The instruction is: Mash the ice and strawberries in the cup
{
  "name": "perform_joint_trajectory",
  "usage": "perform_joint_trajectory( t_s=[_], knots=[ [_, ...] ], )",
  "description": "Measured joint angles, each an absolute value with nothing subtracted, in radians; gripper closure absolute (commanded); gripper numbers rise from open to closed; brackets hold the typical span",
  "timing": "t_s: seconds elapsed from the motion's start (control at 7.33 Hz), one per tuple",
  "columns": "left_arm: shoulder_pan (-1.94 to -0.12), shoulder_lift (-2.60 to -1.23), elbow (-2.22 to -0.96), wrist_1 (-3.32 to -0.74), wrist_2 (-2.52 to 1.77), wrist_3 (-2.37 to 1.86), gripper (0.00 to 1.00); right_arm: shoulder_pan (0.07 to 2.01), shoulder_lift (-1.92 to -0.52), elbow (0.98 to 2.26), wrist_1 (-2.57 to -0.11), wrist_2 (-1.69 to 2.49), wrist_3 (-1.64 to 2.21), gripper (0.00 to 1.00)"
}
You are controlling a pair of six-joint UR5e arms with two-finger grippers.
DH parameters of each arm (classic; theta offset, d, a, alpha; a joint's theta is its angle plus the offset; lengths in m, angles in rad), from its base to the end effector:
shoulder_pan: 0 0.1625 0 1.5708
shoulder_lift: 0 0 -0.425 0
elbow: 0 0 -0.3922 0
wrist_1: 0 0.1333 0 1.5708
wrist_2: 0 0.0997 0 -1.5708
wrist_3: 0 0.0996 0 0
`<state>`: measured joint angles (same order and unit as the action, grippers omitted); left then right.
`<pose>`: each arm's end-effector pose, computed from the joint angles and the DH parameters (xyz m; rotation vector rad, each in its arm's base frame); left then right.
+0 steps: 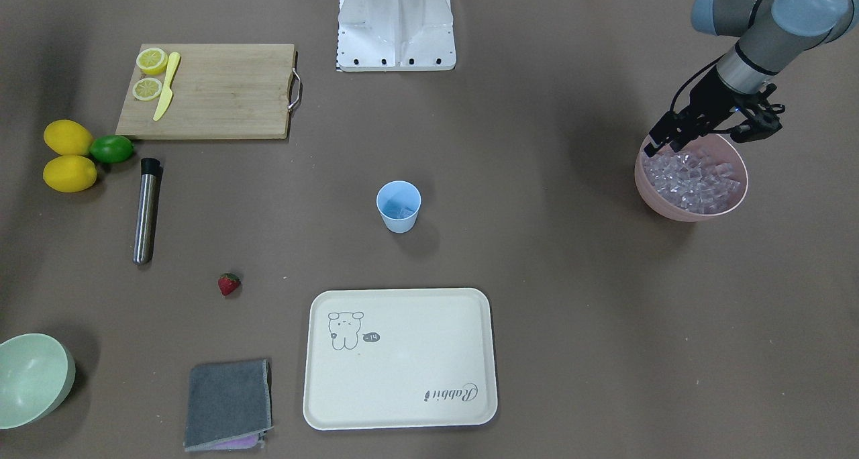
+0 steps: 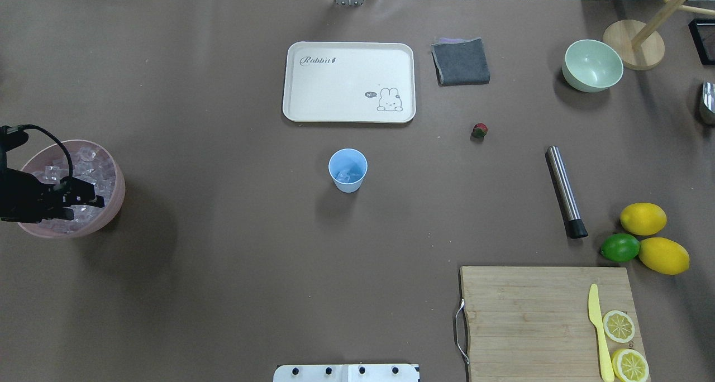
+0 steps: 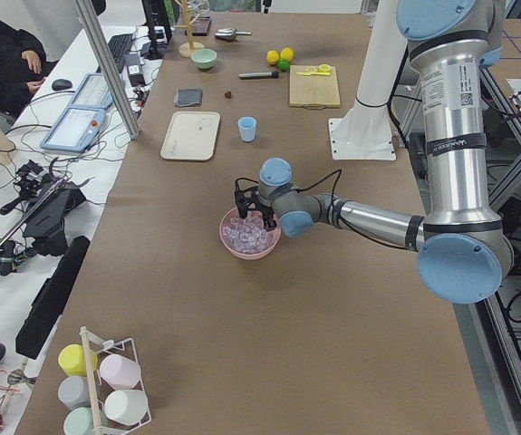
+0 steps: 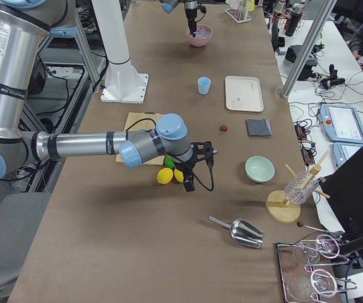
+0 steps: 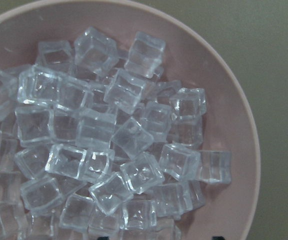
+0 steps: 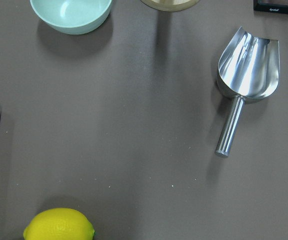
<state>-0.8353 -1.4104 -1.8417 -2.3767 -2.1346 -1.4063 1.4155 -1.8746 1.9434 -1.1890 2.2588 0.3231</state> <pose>0.2422 -0.3870 0.5109 -0.0322 1.0359 -0.3520 0.0093 -0.3936 0.5669 0.2598 -0.7586 0.0037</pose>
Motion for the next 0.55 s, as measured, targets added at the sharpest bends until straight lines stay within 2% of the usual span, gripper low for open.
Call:
perform_joint_trajectory(
  t_s=[0.55],
  knots=[
    [-0.786,-1.423,-1.809,-2.415,-2.075,-1.52,0.26,1.415,-1.87,1.945,-1.187,2.257,0.324,0.0]
  ],
)
